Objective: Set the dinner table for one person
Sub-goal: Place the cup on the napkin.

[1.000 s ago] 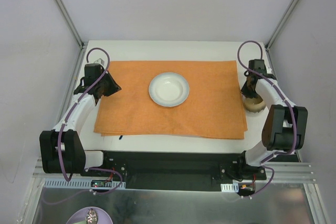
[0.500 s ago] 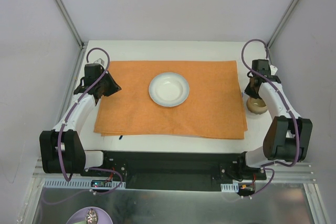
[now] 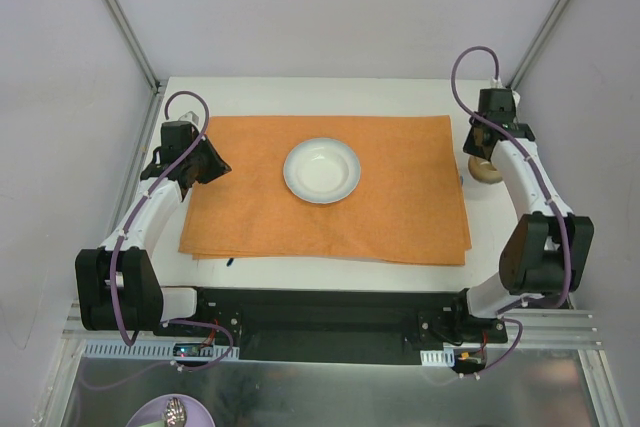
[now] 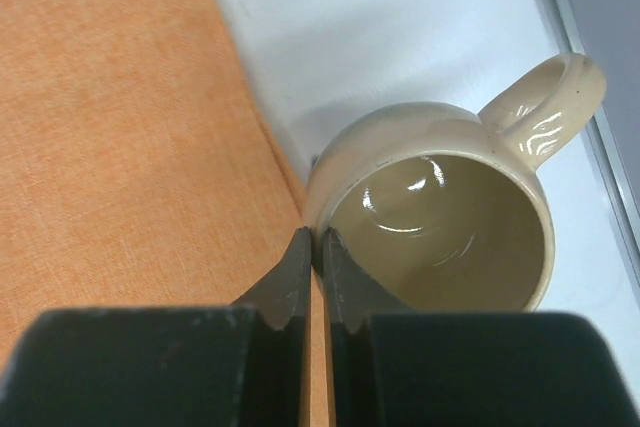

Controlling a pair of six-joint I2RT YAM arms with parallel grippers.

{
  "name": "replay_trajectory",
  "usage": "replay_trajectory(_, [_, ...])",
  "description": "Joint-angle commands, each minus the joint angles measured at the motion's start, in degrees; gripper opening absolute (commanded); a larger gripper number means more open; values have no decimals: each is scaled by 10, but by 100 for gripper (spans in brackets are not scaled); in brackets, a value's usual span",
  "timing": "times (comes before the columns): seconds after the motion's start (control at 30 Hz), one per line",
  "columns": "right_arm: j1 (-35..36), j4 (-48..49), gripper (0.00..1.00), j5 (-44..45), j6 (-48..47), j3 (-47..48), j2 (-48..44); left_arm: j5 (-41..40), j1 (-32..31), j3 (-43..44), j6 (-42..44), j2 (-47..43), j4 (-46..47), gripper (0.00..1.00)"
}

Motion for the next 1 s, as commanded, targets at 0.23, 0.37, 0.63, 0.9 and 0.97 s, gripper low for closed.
replay_trajectory(0.23, [36, 98, 1, -125, -129, 155, 125, 6, 1, -7, -4, -13, 0, 4])
replay_trajectory(0.37, [41, 108, 1, -147, -138, 181, 155, 3, 1, -5, -4, -11, 0, 5])
replay_trajectory(0.63, [54, 101, 1, -202, -152, 237, 200, 2, 2, 0, -6, 1, 1, 4])
replay_trajectory(0.9, [75, 83, 1, -242, -162, 282, 253, -6, 1, 2, -2, 4, 0, 4])
replay_trajectory(0.97, [80, 81, 1, -240, -165, 288, 262, -7, 1, 2, -1, 4, 0, 4])
